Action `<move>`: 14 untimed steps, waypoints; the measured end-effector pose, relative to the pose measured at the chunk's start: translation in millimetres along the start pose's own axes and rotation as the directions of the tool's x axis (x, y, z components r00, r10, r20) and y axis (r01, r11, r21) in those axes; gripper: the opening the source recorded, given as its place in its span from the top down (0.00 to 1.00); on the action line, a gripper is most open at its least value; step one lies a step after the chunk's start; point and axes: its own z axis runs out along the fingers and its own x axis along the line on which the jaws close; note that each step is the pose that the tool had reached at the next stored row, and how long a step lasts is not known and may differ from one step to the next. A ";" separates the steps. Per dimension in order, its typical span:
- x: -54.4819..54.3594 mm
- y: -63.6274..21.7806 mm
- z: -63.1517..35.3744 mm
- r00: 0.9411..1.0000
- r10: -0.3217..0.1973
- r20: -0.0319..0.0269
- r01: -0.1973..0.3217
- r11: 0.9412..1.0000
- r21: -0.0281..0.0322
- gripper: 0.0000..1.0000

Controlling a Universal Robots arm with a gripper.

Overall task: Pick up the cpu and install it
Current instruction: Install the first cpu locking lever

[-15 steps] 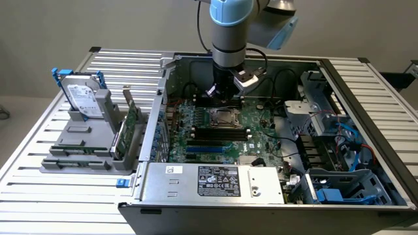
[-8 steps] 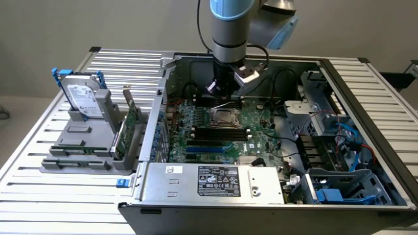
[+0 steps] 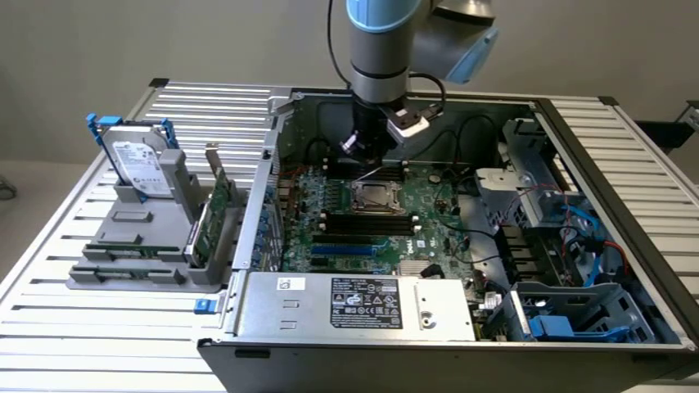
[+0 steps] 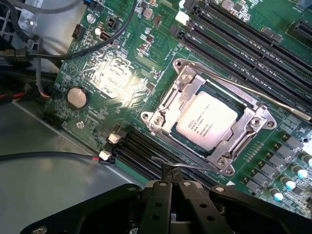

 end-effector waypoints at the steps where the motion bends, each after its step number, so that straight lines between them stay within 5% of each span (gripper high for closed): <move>1: -1.1 -0.7 -0.2 1.000 0.000 0.001 0.000 1.000 0.001 0.89; 14: -16.1 -6.0 -4.0 1.000 0.004 0.015 -0.005 1.000 0.012 0.89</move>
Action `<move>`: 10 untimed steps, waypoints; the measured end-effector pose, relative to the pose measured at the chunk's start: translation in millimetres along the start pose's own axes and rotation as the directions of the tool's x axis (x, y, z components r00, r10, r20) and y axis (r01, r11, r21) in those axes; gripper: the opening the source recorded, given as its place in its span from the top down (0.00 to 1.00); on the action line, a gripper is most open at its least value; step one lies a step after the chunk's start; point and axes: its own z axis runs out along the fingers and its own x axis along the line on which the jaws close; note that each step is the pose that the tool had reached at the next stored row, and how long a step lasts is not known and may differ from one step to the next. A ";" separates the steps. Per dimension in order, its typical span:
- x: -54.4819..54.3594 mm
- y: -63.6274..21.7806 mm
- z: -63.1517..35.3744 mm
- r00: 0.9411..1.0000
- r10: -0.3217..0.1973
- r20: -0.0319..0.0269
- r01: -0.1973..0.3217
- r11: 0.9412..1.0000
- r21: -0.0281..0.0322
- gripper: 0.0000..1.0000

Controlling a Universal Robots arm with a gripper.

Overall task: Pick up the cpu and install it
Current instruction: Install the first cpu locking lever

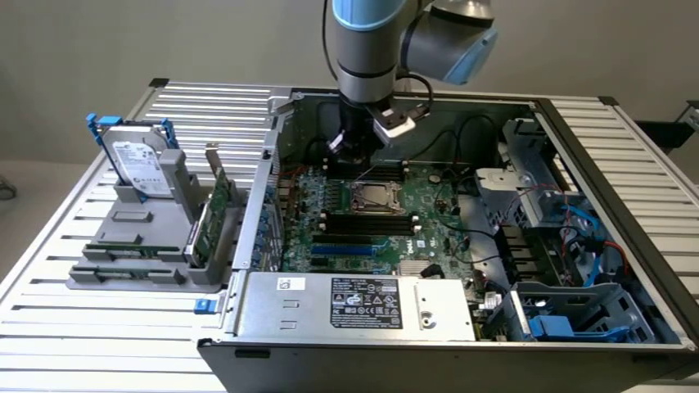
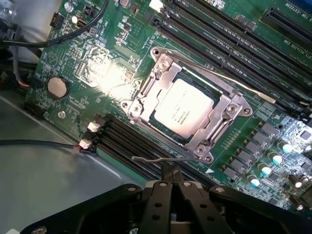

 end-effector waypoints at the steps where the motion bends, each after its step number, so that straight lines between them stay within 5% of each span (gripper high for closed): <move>1: -1.0 1.0 -0.5 1.000 0.000 0.000 0.000 1.000 0.000 0.89; 10: -6.5 7.5 -3.1 1.000 0.002 0.004 -0.002 1.000 0.003 0.89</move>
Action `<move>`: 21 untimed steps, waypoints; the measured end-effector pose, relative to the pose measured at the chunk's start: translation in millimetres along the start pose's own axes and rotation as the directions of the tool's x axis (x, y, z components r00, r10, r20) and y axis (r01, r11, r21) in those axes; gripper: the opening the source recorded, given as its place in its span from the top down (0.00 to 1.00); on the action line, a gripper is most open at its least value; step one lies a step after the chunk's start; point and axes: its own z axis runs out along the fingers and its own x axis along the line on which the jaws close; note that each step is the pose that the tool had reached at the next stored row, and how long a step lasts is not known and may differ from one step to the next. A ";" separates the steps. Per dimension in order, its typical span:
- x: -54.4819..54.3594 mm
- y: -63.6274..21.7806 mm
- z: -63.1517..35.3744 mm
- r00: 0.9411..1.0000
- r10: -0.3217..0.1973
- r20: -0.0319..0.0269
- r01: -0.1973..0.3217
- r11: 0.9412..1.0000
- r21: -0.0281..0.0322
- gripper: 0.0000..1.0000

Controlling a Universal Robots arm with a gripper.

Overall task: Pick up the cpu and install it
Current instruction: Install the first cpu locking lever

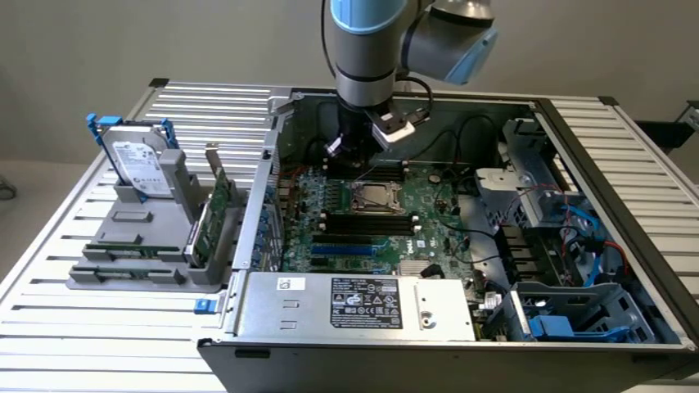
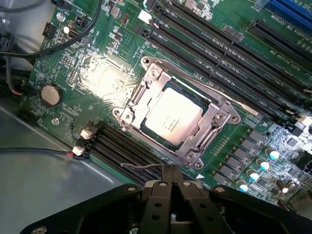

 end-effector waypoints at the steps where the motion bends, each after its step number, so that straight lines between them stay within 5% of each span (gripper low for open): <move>1: -0.1 0.0 0.0 1.000 0.000 0.000 0.000 1.000 0.000 0.89; 21: -3.6 -2.6 4.7 1.000 0.000 0.000 0.000 1.000 0.003 0.89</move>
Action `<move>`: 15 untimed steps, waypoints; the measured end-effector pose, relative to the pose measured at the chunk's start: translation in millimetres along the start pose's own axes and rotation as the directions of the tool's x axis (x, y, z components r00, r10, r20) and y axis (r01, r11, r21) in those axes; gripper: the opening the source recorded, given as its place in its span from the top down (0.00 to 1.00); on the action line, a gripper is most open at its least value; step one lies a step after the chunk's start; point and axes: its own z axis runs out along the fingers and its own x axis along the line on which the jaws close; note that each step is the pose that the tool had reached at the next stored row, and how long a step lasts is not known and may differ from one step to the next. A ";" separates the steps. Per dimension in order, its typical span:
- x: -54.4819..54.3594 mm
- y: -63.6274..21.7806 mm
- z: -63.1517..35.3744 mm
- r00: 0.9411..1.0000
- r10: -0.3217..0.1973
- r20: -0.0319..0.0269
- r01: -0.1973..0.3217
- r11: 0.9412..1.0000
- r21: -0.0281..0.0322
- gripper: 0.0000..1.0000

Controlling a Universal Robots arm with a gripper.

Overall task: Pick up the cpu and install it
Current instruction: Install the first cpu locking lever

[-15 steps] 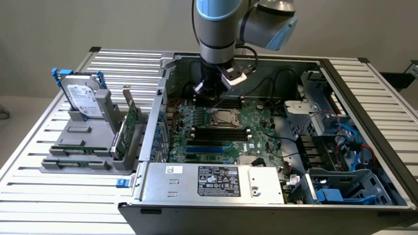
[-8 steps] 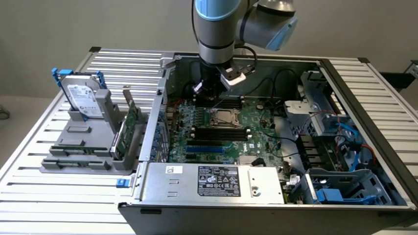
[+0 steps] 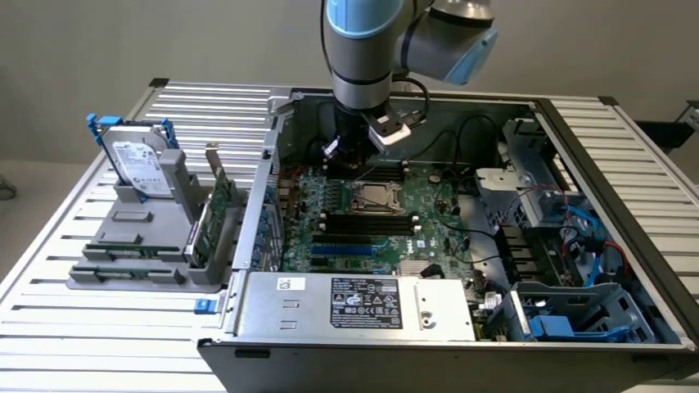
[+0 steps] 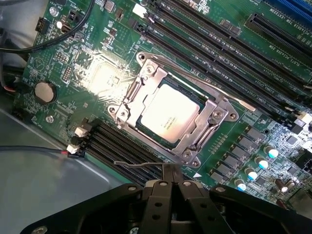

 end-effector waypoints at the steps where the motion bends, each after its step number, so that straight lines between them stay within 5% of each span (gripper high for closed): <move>1: 0.2 -0.2 0.4 1.000 0.000 0.000 0.000 1.000 0.000 0.89; 15: 5.0 1.1 3.7 1.000 -0.002 0.000 0.002 1.000 0.000 0.89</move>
